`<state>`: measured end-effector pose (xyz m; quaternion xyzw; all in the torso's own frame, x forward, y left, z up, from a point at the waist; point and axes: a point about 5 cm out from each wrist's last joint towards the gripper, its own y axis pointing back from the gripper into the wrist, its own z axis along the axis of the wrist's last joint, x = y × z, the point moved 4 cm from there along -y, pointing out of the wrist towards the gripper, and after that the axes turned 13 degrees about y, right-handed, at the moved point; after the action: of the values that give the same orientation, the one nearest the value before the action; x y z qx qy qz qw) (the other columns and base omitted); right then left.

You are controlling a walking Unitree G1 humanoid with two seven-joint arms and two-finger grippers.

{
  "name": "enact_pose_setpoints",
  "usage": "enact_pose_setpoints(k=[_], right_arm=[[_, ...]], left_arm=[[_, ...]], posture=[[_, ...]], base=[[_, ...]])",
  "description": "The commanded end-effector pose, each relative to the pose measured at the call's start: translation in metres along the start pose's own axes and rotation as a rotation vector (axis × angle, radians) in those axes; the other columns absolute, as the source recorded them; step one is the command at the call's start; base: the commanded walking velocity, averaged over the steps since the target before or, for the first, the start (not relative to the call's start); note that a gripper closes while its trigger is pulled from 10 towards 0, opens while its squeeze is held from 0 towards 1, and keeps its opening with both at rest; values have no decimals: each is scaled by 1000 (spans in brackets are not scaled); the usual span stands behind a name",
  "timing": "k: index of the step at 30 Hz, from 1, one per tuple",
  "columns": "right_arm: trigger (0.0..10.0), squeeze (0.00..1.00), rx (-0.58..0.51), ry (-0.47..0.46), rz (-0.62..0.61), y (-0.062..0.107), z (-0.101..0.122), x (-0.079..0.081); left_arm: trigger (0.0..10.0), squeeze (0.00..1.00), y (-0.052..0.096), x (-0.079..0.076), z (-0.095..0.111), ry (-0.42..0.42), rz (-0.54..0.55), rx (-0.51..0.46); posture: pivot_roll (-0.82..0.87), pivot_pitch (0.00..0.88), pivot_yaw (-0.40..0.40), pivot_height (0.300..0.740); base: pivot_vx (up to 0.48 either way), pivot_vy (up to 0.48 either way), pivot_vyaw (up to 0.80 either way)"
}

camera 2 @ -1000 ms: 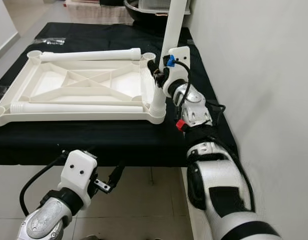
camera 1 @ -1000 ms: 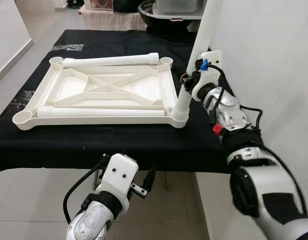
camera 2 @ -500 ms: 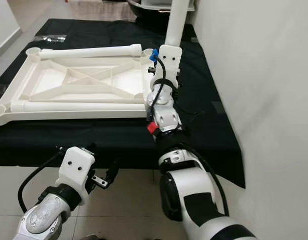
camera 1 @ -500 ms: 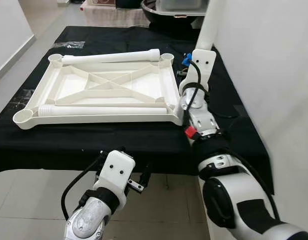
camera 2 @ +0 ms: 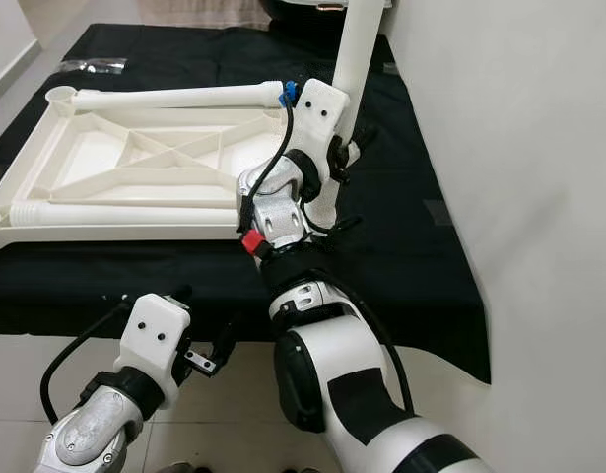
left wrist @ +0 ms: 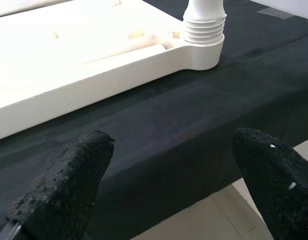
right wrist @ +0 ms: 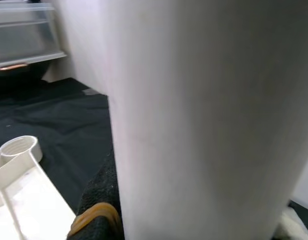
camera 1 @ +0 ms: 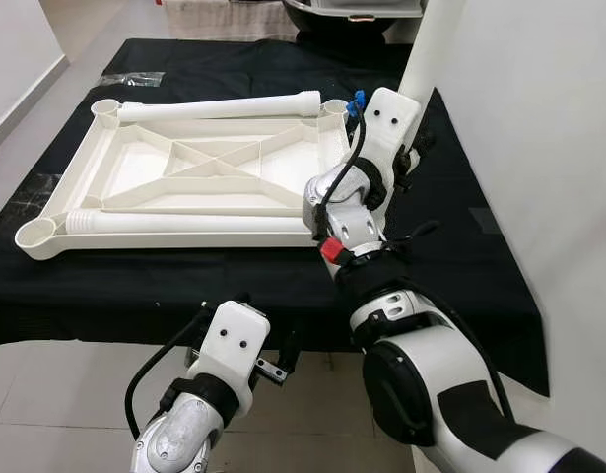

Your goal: Building children table

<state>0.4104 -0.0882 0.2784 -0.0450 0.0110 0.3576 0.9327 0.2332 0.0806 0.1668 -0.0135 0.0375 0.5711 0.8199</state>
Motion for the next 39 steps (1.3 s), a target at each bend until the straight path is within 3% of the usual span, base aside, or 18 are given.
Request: enact_pose_setpoints(k=[1,13,14,16,28,29,30,39], right_arm=[[10000,0,158,58,-49,2,-33,-3],[10000,0,172,51,-59,0,-35,-4],[10000,78,174,44,-53,0,-37,-3],[10000,1000,162,31,-41,-1,-37,-3],[10000,1000,145,-2,7,2,-35,3],[10000,231,138,-11,34,4,-34,6],[10000,0,137,-14,50,5,-34,8],[10000,0,119,-56,207,9,-38,15]], left_arm=[[10000,0,2,0,-5,1,4,14],[10000,0,2,-2,-7,1,5,16],[10000,0,2,-2,-7,1,3,16],[10000,0,2,-3,-8,1,0,19],[10000,0,2,-2,-11,-4,-3,25],[10000,0,2,-2,-11,-5,-4,25],[10000,0,2,-2,-12,-4,-2,26],[10000,0,1,0,-12,-7,-3,24]], posture=[[180,181,-110,740],[168,170,-113,740],[166,168,-113,740],[165,166,-109,740],[163,162,-108,740],[161,164,-104,740],[159,164,-101,740],[148,161,-91,740]], base=[[0,0,0],[0,0,0],[0,0,0],[0,0,0],[0,0,0],[0,0,0],[0,0,0],[0,0,0]])
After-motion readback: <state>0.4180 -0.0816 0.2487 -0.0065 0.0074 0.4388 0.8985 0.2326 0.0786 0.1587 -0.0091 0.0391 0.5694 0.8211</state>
